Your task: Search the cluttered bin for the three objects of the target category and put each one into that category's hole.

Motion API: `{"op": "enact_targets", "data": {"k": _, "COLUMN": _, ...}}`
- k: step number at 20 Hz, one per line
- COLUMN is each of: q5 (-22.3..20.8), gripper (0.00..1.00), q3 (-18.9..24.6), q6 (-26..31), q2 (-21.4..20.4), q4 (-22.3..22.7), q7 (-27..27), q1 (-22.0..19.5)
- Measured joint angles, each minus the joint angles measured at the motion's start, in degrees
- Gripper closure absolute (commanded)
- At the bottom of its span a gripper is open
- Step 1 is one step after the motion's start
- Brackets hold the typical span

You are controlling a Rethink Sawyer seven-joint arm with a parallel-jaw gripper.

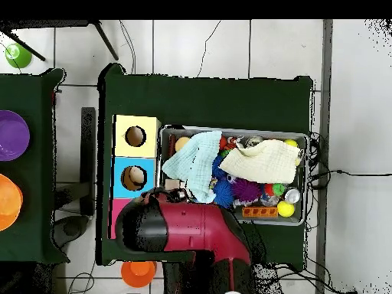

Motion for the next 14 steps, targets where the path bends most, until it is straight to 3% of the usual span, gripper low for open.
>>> {"op": "enact_targets", "data": {"k": 7, "q5": -2.35, "gripper": 0.0, "q3": 1.72, "q6": 0.0, "q2": 3.77, "q4": -3.68, "q7": 0.0, "q1": -4.8}}
{"op": "enact_targets", "data": {"k": 14, "q5": -5.88, "gripper": 0.0, "q3": 5.22, "q6": -0.02, "q2": 10.45, "q4": -7.79, "q7": 0.0, "q1": -10.34}}
